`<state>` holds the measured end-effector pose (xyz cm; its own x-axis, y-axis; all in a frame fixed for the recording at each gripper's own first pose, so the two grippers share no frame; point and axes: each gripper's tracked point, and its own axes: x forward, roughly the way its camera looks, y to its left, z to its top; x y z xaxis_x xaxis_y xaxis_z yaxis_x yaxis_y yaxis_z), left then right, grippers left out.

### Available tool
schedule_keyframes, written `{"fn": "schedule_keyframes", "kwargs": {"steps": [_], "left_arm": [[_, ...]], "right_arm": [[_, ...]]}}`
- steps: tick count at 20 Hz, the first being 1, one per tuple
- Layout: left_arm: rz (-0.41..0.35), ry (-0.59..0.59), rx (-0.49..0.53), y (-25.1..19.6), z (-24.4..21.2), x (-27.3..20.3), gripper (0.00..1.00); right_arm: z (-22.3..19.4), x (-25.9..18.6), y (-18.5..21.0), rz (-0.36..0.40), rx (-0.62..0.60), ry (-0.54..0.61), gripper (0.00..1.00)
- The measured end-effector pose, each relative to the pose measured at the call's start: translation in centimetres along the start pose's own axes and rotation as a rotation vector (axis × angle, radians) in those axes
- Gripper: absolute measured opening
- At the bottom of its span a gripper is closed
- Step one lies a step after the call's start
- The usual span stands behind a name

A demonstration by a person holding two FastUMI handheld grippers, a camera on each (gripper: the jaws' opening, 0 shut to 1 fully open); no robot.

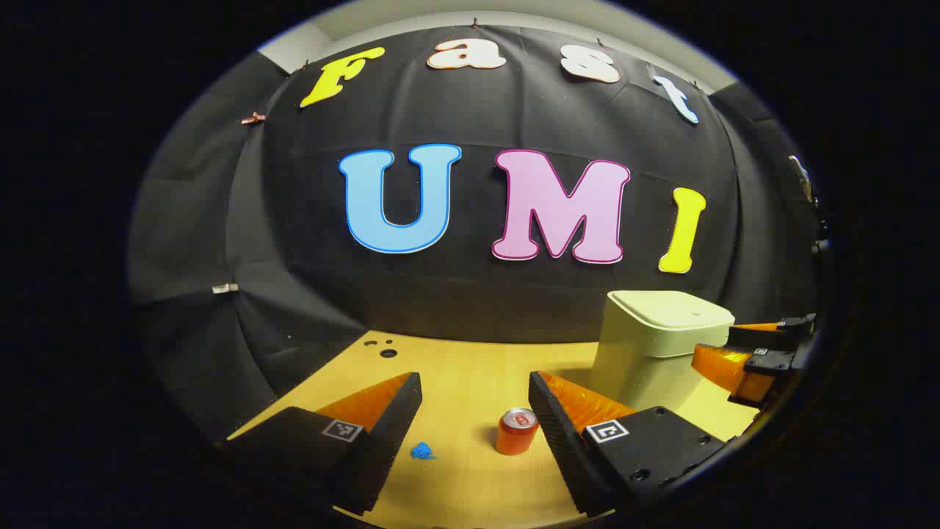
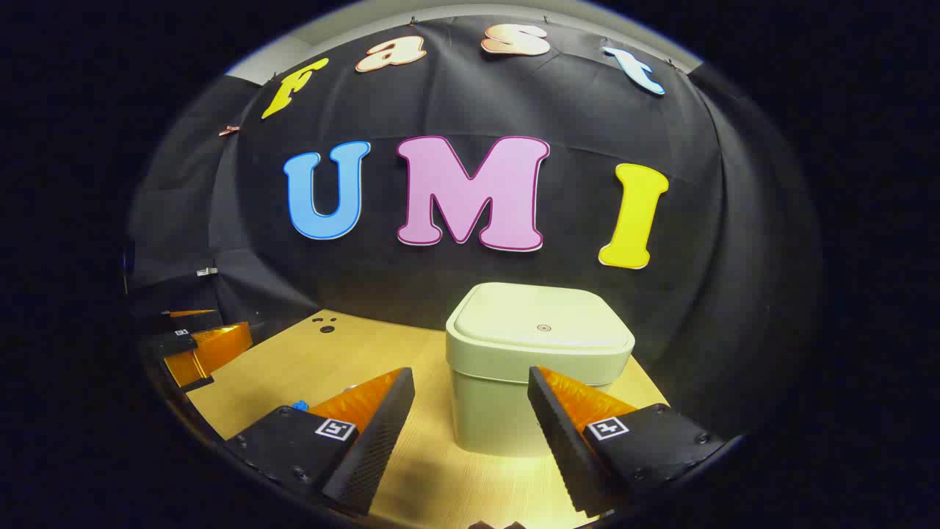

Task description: Press the lid of the desktop garbage bin to open it, pick up the crumpled paper on the desktop and throw it into the bin, then pick up the pop can on the desktop and drop it into the bin, and finally close the garbage bin lid.

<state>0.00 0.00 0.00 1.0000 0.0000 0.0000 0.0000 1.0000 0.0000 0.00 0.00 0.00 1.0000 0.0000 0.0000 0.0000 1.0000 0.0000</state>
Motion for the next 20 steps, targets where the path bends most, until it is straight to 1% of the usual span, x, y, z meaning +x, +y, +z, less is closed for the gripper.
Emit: {"fn": "schedule_keyframes", "kwargs": {"steps": [6,11,14,17,20], "left_arm": [[-0.025,0.028,0.012,0.0,-2.1,0.3,0.94],[-0.059,0.051,0.062,-0.7,-3.2,0.1,0.95],[-0.092,0.018,0.087,-1.7,-2.4,-0.2,0.95],[-0.097,0.021,0.089,-1.8,-2.6,0.1,0.94],[-0.073,0.031,0.084,-1.0,-2.9,0.3,0.94]], "right_arm": [[-0.8,-0.8,0.5,0.004,-0.015,0.014,0.98],[-1.1,-0.6,0.5,-0.003,-0.014,0.021,0.98],[-1.1,-0.5,0.5,-0.002,-0.014,0.019,0.98],[-1.4,-0.2,0.4,-0.004,-0.01,0.023,0.98],[-1.3,-0.1,0.2,-0.008,-0.003,0.025,0.98]]}}
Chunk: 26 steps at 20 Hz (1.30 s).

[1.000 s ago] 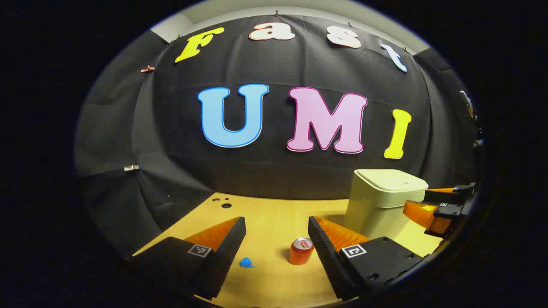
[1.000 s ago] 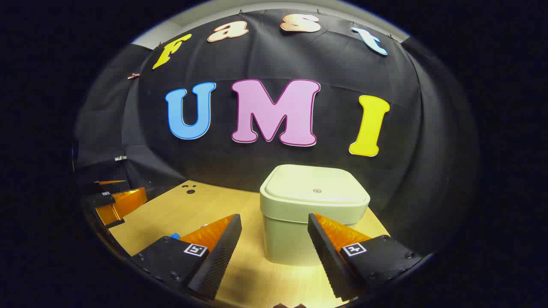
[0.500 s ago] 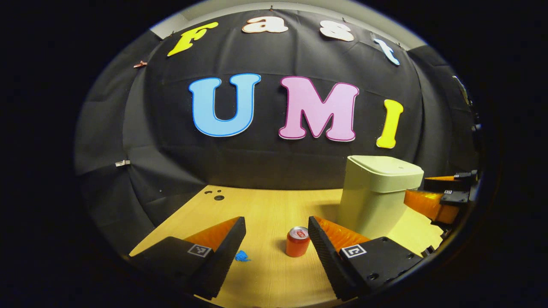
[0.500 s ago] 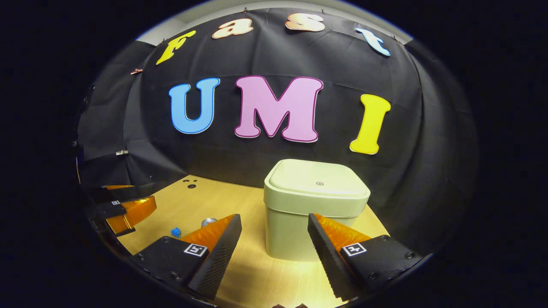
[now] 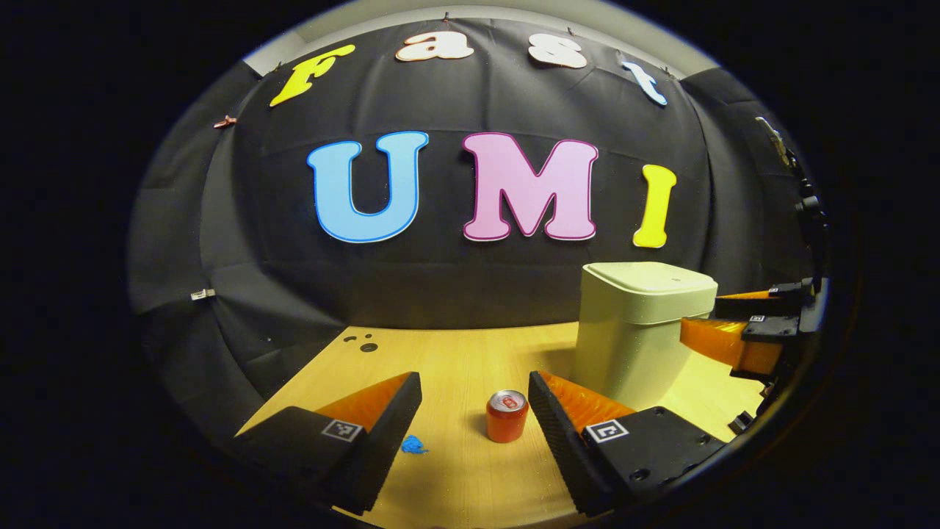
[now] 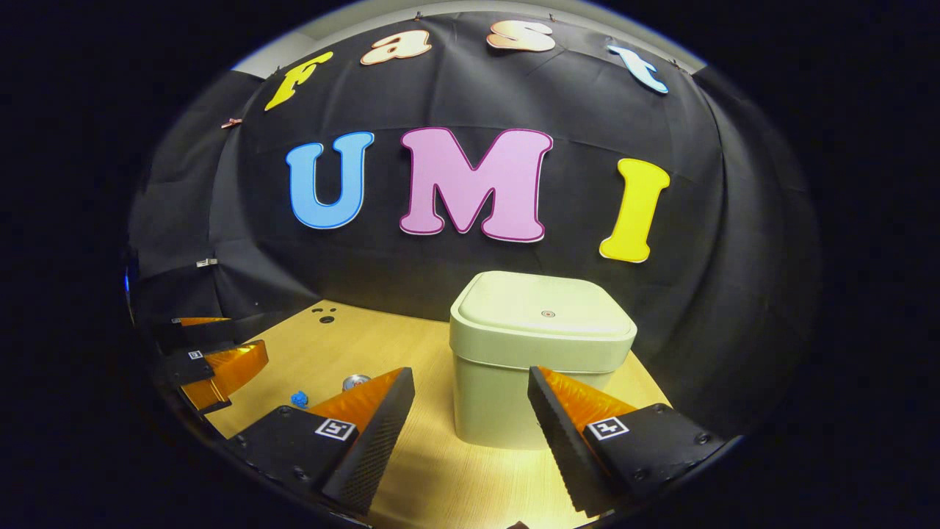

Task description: Press the lid of the desktop garbage bin to open it, pick up the crumpled paper on the desktop and throw it into the bin, then pick up the pop can on the desktop and drop it into the bin, and finally close the garbage bin lid.

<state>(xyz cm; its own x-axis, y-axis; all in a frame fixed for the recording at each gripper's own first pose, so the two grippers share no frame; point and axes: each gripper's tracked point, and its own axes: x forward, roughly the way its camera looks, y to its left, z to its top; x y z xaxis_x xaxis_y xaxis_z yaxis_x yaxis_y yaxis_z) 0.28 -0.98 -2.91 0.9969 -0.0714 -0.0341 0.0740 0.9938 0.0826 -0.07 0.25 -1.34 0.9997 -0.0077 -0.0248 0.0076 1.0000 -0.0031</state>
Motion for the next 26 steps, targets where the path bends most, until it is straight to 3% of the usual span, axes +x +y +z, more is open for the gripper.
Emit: {"fn": "schedule_keyframes", "kwargs": {"steps": [5,7,11,12,13,14,16,19,20,26], "left_arm": [[0.01,0.011,-0.004,0.3,-0.3,0.2,0.94],[0.02,0.01,0.001,0.6,-0.3,0.3,0.94],[0.034,0.005,0.002,1.0,-0.1,0.2,0.95],[0.045,-0.007,0.01,1.4,0.1,0.1,0.94],[0.049,-0.012,0.015,1.5,0.3,0.1,0.94],[0.05,-0.01,0.015,1.6,0.1,0.2,0.94],[0.052,-0.004,0.006,1.6,-0.2,0.2,0.94],[0.049,-0.023,0.013,1.7,0.0,0.1,0.95],[0.05,-0.021,0.016,1.7,-0.1,0.0,0.94],[0.042,-0.007,0.019,1.2,-0.6,-0.2,0.95]], "right_arm": [[0.7,0.1,0.2,0.003,-0.019,-0.019,0.97],[1.2,0.3,0.2,0.0,-0.024,-0.035,0.9],[0.5,1.4,1.2,0.049,0.0,-0.003,0.7],[0.5,1.6,1.2,0.05,0.013,0.001,0.58],[0.6,1.8,1.1,0.046,0.022,0.002,0.55],[0.4,1.9,0.7,0.034,0.024,0.011,0.43],[-0.3,2.1,0.0,0.005,0.012,0.037,0.29],[-0.2,1.6,-0.2,-0.003,0.023,0.048,0.22],[-0.2,1.7,-0.4,-0.007,0.022,0.04,0.05],[0.4,1.8,0.7,0.08,0.037,0.056,0.05]]}}
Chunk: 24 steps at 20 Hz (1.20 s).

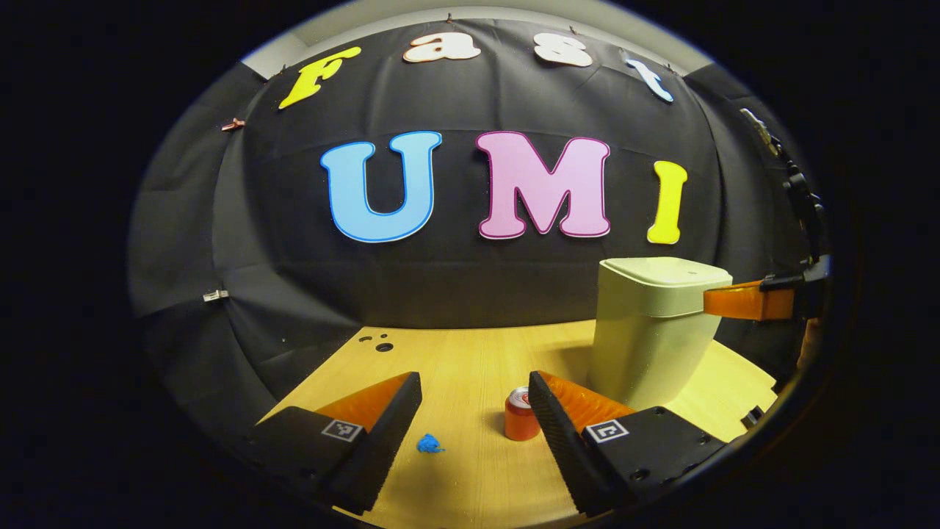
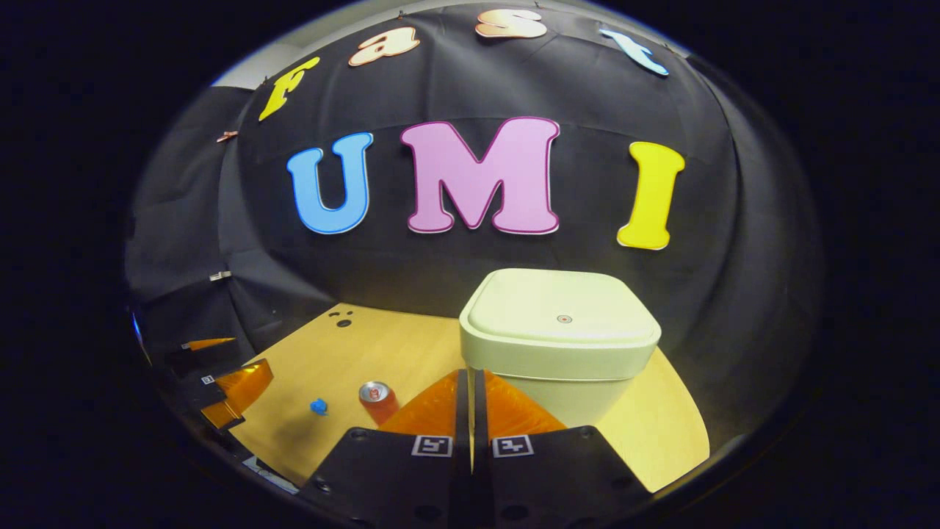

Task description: Press the lid of the desktop garbage bin to open it, pick up the crumpled paper on the desktop and throw it into the bin, then pick up the pop can on the desktop and drop it into the bin, and finally close the garbage bin lid.

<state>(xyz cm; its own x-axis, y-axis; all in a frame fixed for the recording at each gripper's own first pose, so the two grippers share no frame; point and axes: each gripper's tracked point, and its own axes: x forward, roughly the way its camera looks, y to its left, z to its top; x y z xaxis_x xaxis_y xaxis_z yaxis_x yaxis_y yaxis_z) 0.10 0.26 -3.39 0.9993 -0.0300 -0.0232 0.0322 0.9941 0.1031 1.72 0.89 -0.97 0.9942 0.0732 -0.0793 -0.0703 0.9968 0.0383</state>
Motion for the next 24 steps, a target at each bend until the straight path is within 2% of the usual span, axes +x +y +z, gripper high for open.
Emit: {"fn": "schedule_keyframes", "kwargs": {"steps": [4,6,9,14,17,18,24], "left_arm": [[-0.011,0.011,-0.003,-0.5,-0.3,-0.2,0.94],[-0.012,0.017,-0.004,-0.6,-0.6,-0.1,0.94],[-0.011,0.049,-0.001,-0.7,-1.5,0.0,0.95],[-0.016,0.074,-0.005,-1.0,-2.4,-0.2,0.94],[-0.024,0.095,0.042,-1.3,-3.2,-0.4,0.94],[-0.031,0.098,0.045,-1.4,-3.5,-0.6,0.95],[-0.021,0.122,0.008,-1.3,-3.2,-0.8,0.96]], "right_arm": [[3.3,-0.1,-1.1,-0.02,-0.008,-0.047,0.07],[4.5,0.6,-2.9,-0.078,-0.014,-0.052,0.05],[6.3,1.7,-4.7,-0.117,-0.024,-0.074,0.05],[6.8,4.0,-7.5,-0.164,-0.012,-0.076,0.05],[5.9,5.1,-9.0,-0.204,-0.005,-0.04,0.02],[5.6,5.4,-9.1,-0.207,0.003,-0.027,0.05],[4.8,5.9,-9.1,-0.205,0.011,-0.007,0.05]]}}
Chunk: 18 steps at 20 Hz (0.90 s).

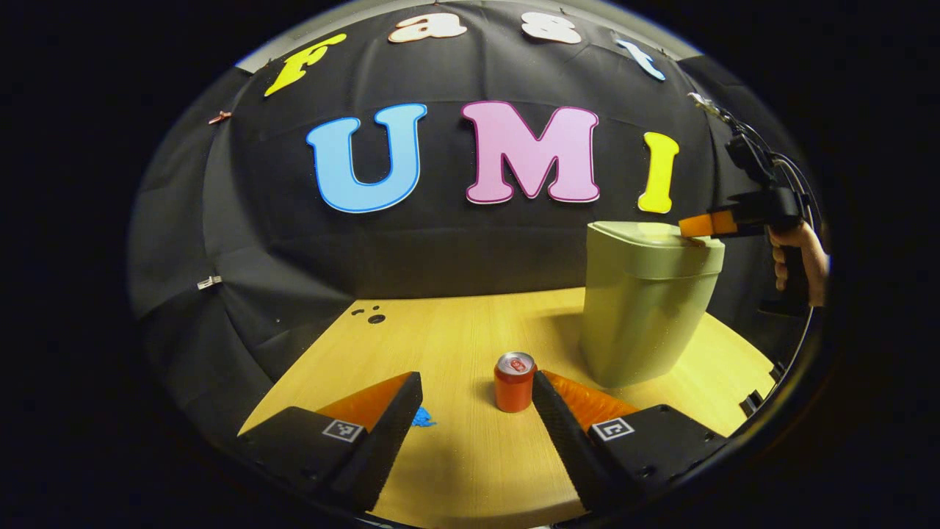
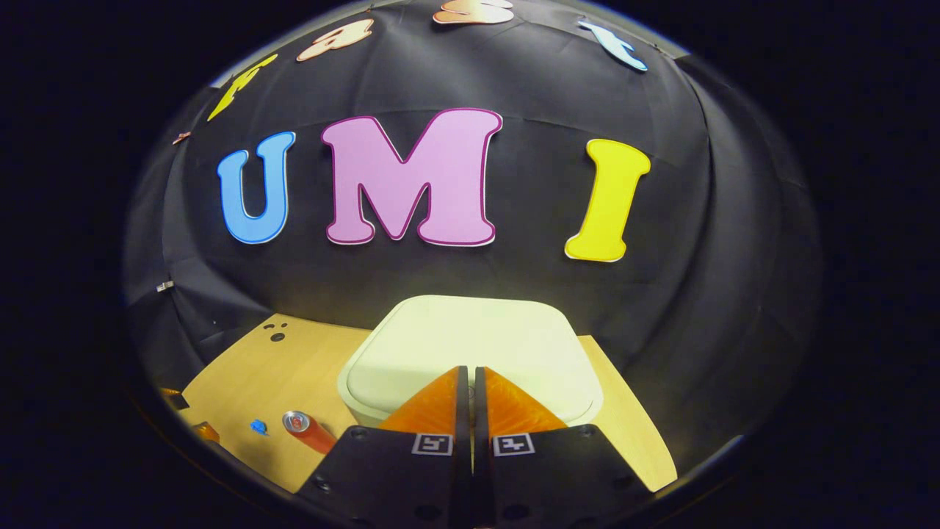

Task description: Press the lid of the desktop garbage bin to open it, pick up the crumpled paper on the desktop and throw it into the bin, then pick up the pop can on the desktop and drop it into the bin, and finally close the garbage bin lid.

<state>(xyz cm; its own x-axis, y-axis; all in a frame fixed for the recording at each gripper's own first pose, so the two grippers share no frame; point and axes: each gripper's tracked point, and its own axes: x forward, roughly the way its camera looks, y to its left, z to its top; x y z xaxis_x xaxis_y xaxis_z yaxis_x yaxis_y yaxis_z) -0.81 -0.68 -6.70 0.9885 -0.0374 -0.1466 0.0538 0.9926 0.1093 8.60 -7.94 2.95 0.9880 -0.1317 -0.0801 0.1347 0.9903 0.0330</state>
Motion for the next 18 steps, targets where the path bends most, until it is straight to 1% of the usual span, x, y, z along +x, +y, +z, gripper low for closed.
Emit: {"fn": "schedule_keyframes", "kwargs": {"steps": [3,7,10,12,18], "left_arm": [[-0.005,0.001,0.003,-0.3,0.0,0.1,0.97],[-0.021,0.006,-0.002,-0.8,-0.2,0.4,0.96],[-0.025,0.004,-0.003,-0.8,-0.1,0.5,0.97],[-0.021,0.008,-0.007,-0.6,0.0,0.4,0.97],[-0.014,-0.027,-0.059,0.7,1.1,-0.4,0.97]], "right_arm": [[-0.3,0.0,-0.1,-0.01,-0.004,0.001,0.05],[-0.5,0.1,-0.1,0.003,0.027,0.006,0.05],[-0.8,0.0,-0.1,0.009,-0.003,0.01,0.05],[-0.6,0.1,-0.2,0.004,0.011,0.006,0.05],[0.3,0.0,-0.2,-0.016,0.034,0.004,0.05]]}}
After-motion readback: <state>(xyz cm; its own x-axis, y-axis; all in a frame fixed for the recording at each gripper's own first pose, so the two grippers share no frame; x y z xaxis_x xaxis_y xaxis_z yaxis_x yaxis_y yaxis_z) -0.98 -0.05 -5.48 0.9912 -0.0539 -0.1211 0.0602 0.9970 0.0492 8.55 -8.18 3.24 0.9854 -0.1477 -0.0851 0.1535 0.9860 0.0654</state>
